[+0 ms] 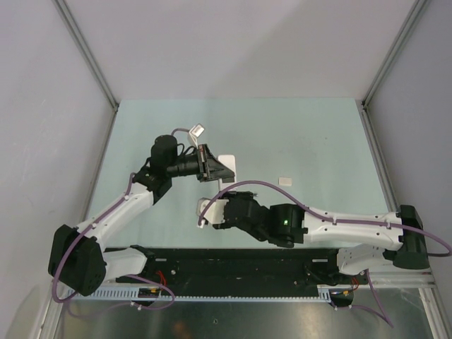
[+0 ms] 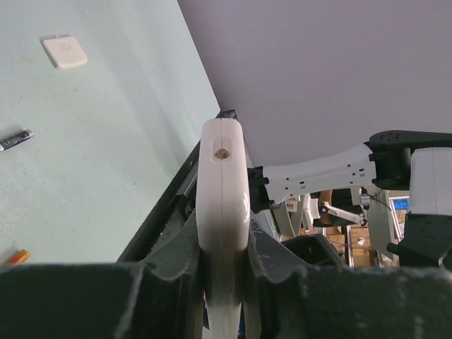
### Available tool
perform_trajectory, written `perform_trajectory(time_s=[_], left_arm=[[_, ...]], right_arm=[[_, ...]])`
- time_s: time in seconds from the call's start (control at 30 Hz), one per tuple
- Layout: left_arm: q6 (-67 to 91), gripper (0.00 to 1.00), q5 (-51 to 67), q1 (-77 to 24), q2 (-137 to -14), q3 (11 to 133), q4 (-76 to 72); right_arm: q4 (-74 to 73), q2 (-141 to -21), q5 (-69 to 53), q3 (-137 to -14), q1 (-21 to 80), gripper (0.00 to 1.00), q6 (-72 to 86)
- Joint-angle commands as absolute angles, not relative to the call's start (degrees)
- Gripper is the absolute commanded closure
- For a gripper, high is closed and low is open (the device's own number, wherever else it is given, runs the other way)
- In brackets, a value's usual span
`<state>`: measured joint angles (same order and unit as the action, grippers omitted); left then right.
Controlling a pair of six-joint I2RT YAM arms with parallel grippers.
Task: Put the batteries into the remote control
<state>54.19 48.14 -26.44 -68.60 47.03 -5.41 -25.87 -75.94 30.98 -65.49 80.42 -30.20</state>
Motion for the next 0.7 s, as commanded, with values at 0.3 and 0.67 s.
perform_trajectory(time_s=[0.3,0.67], left_arm=[[55.81,1.0,51.68,-26.72,-68.03,46.41,-7.91],[56.07,1.0,51.68,-26.72,-68.12,46.23,-8.61]], right_arm=[[-22.24,-70.58,29.8,-69.34,76.55,0.37,-26.9],[-24.52,-64.51,22.06,-69.96,72.07,0.36,-23.64]])
